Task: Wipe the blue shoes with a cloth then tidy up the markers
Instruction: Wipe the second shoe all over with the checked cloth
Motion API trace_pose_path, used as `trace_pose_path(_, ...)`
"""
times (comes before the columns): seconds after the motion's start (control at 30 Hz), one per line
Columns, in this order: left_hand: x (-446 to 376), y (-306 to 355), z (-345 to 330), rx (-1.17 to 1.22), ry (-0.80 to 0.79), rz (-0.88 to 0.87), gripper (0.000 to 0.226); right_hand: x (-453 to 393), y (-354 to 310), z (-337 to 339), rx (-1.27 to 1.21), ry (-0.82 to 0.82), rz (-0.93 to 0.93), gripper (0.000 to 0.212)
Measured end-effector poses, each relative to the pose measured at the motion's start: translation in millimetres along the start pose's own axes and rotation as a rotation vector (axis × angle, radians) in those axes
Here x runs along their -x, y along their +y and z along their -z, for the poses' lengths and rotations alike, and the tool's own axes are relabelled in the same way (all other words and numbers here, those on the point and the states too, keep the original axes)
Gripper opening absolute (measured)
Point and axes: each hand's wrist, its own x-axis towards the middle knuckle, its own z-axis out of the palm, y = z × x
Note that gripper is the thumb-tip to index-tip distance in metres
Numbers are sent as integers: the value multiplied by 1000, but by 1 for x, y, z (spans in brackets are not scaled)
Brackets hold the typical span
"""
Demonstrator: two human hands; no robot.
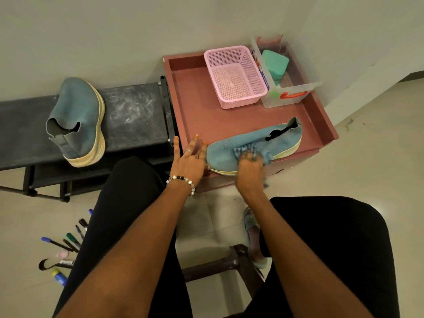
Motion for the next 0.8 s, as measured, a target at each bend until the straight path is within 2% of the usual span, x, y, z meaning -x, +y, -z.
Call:
trace_pose_path(0.07,1,0,0,-8,-1,3,61,8,-24,-20,-153,-24,74,39)
trace_pose_path(0.17,2,1,-1,-1,15,16,57,14,-25,-29,-232,-113,229,58)
trace_pose_path(0.23,1,1,-2,19,25,19,56,8,0,-16,-288,-199,391,66)
trace_pose_path(0.33,0,-1,-3,52,25,14,60,-6,49,10,-225,-332,501,59)
trace_pose_path(0.4,0,-1,-1,72,14,5,64,-19,83,18,-246,-293,365,56)
trace_pose_path(0.5,-1,-1,0,90,15,6,64,-34,102,18,-102,-53,309,62)
trace_pose_path(0.63,-1,0,-2,105,23,14,60,-20,49,-9,-256,104,49,49)
trace_pose_path(0.7,-1,1,-2,115,19,28,58,-7,12,-18,-269,162,-46,49)
trace_pose_path(0.8,0,1,-3,118,22,45,53,8,-30,-26,-302,48,-69,56)
